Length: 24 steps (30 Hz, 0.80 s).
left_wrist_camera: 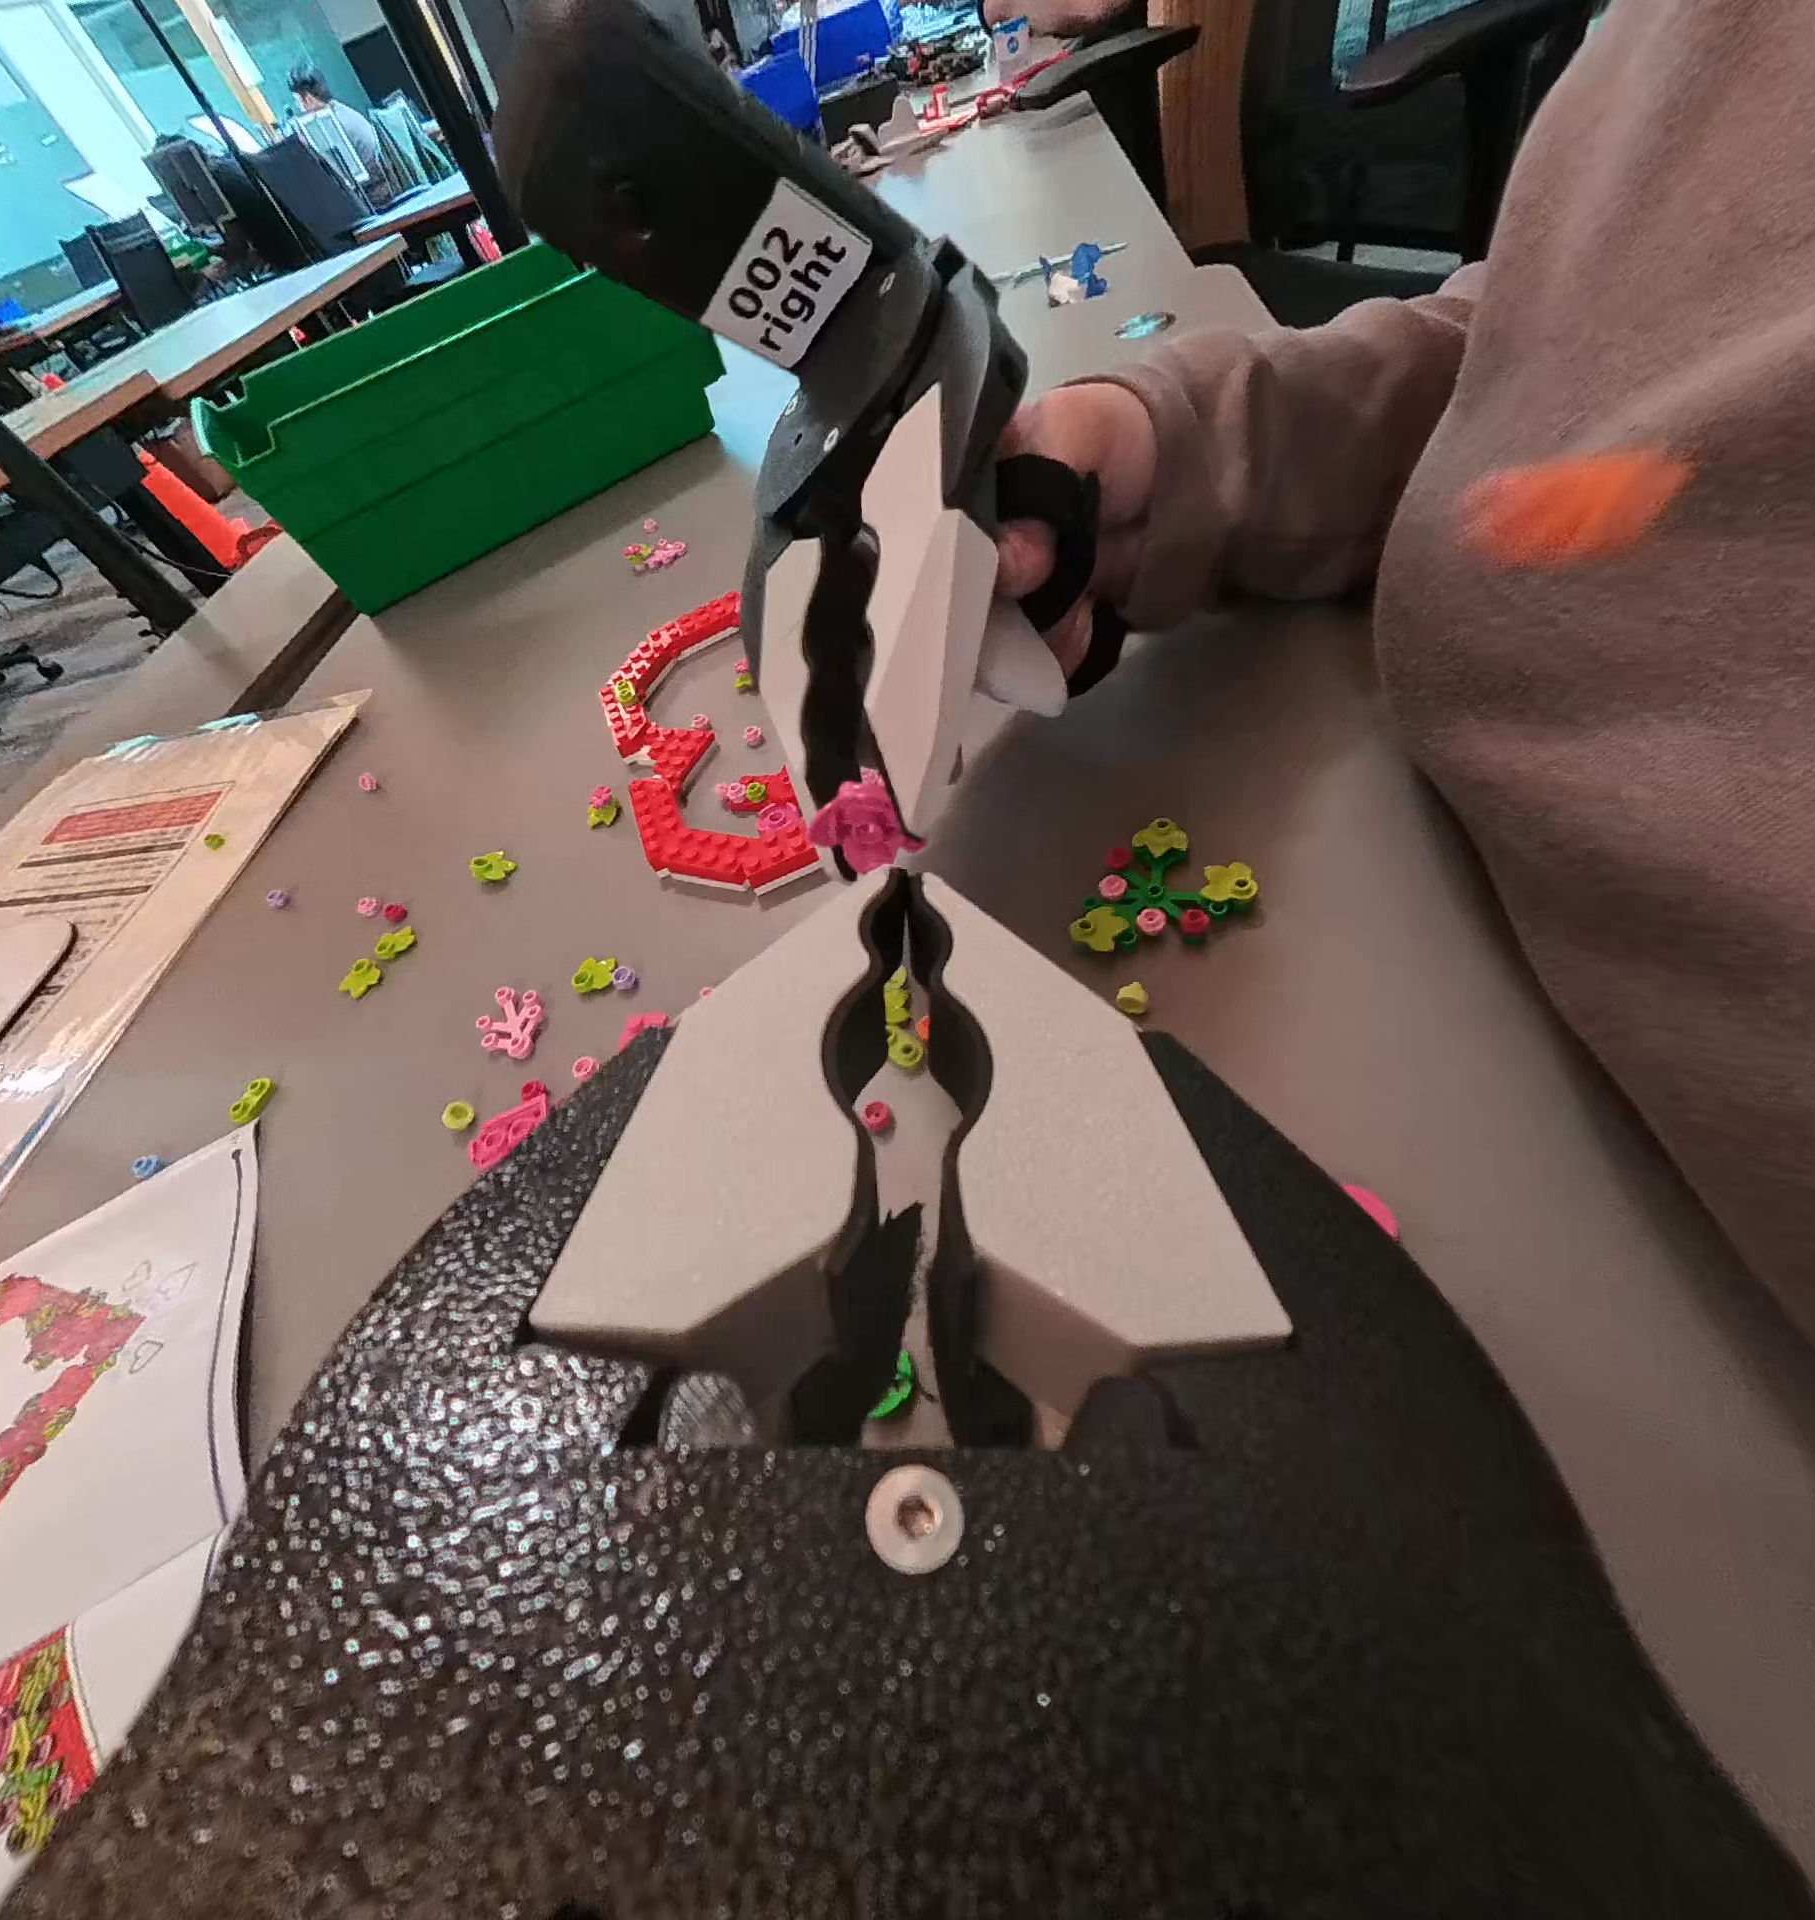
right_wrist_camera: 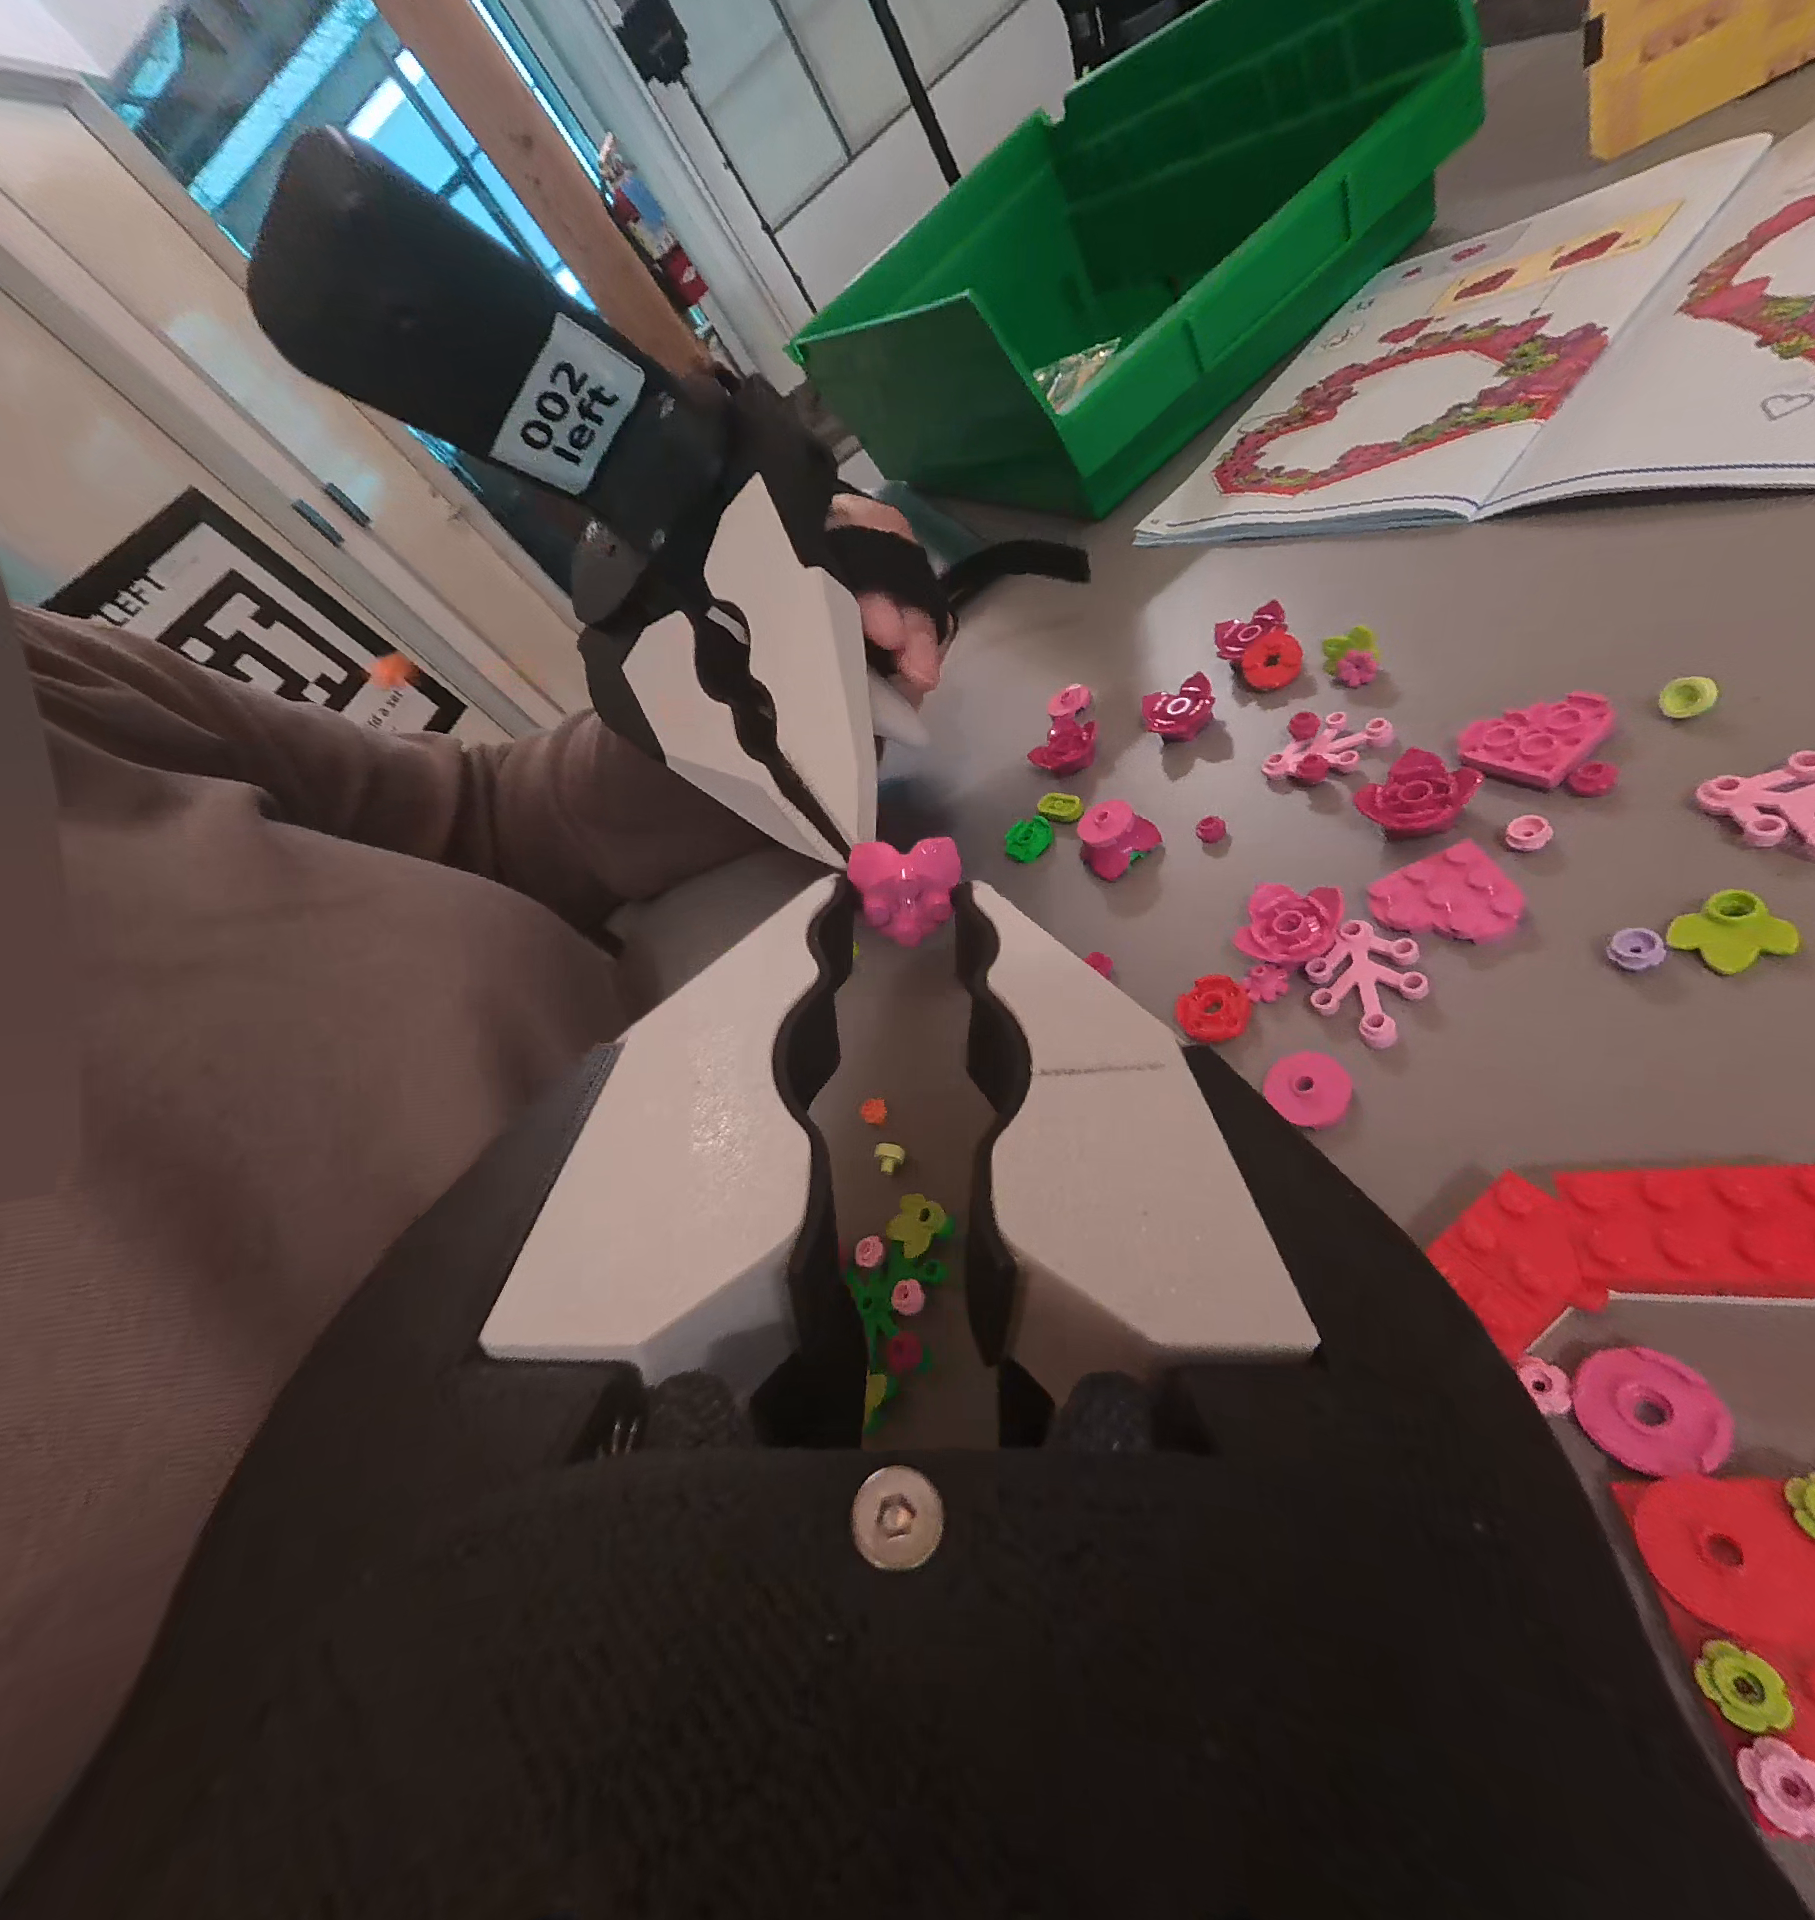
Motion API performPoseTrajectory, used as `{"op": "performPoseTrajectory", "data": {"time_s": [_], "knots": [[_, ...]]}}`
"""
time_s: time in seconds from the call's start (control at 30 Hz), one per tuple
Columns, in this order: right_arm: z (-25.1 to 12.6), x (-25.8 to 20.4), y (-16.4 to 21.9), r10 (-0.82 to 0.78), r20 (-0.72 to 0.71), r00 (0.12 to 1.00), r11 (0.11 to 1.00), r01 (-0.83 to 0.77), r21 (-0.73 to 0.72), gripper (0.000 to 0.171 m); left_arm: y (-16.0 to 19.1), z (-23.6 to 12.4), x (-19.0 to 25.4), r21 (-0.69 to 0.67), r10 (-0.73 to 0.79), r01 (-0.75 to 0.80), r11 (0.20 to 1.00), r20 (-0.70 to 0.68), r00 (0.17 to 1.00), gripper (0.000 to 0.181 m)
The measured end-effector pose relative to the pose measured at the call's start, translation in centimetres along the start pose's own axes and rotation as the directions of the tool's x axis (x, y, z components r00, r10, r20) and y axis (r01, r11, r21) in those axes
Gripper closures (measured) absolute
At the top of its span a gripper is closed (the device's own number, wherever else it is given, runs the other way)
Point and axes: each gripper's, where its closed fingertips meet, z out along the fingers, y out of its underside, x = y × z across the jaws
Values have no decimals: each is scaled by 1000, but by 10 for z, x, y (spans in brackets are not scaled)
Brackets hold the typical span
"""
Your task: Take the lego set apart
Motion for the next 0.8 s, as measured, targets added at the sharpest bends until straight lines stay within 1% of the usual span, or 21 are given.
{"op": "performPoseTrajectory", "data": {"time_s": [0.1,0.2,0.27,0.37,0.47,0.6,0.67,0.73,0.8], "knots": [[1,7,0,-35,-63,997,999,34,-3,152,7,-2,-13,-35,-19,21,999,61,998,181],[1,15,1,-55,-124,991,998,55,-6,153,14,-8,-33,-49,-77,86,995,164,983,181],[0,21,2,-73,-167,983,997,71,-18,152,16,-13,-46,-30,-121,132,991,228,966,181],[1,23,2,-99,-195,976,995,96,-26,152,16,-25,-64,14,-159,163,987,325,932,181],[1,25,2,-139,-225,964,990,132,-45,153,13,-34,-74,67,-193,181,981,376,906,181],[3,30,6,-222,-269,937,974,203,-97,153,12,-33,-74,94,-226,206,974,359,905,181],[4,32,10,-291,-294,910,955,259,-146,152,12,-31,-72,98,-237,216,971,343,909,181],[4,35,9,-389,-336,858,920,342,-191,152,8,-27,-65,124,-269,243,962,279,922,178],[3,35,5,-494,-377,784,870,439,-227,152,0,-20,-53,165,-357,333,928,152,921,166]]}}
